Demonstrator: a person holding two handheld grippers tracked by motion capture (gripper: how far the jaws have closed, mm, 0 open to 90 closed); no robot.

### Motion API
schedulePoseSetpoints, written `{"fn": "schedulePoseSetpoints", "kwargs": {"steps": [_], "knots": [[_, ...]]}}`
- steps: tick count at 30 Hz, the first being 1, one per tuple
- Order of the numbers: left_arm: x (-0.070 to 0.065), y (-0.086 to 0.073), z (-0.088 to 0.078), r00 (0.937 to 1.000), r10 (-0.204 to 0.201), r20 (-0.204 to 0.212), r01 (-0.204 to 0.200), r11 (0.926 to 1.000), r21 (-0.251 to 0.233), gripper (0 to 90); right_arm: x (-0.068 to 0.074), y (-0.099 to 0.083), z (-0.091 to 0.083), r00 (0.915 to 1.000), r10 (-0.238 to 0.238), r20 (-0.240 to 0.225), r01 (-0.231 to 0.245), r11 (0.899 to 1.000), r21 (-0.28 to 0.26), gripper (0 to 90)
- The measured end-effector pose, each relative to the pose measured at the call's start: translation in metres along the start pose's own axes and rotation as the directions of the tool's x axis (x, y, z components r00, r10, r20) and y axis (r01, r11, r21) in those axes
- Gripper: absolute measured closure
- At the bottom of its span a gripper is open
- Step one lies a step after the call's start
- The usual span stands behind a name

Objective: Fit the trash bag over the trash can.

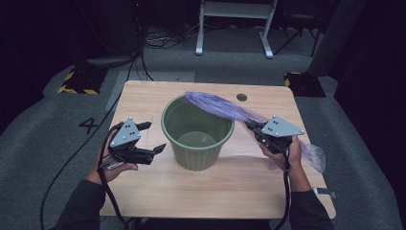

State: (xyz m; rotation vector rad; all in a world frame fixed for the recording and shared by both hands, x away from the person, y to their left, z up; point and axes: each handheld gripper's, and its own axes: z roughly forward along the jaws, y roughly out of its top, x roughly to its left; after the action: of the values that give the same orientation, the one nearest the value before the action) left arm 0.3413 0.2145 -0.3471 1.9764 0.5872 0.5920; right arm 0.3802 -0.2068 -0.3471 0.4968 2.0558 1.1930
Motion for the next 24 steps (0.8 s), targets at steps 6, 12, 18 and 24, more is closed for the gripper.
{"fn": "schedulePoseSetpoints", "kwargs": {"steps": [6, 12, 18, 24], "knots": [[0.0, 0.017, 0.001, 0.9998, 0.019, 0.008, -0.019, 0.9997, -0.014, 16.3, 0.005, 0.005, 0.001, 0.9992, -0.035, -0.017, 0.035, 0.999, 0.005, 89.0], [0.002, 0.031, 0.006, 0.9994, 0.032, 0.009, -0.032, 0.9987, -0.041, 16.2, 0.008, 0.01, 0.005, 0.9982, -0.049, -0.034, 0.049, 0.999, 0.013, 88.8], [0.0, 0.053, 0.014, 0.9982, 0.06, -0.003, -0.06, 0.9962, -0.063, 16.6, 0.011, 0.015, 0.007, 0.9963, -0.052, -0.068, 0.052, 0.999, 0.008, 88.6], [-0.008, 0.079, 0.024, 0.9943, 0.105, 0.016, -0.104, 0.991, -0.084, 16.7, 0.013, 0.017, 0.008, 0.9944, -0.074, -0.076, 0.076, 0.997, 0.03, 88.5]]}}
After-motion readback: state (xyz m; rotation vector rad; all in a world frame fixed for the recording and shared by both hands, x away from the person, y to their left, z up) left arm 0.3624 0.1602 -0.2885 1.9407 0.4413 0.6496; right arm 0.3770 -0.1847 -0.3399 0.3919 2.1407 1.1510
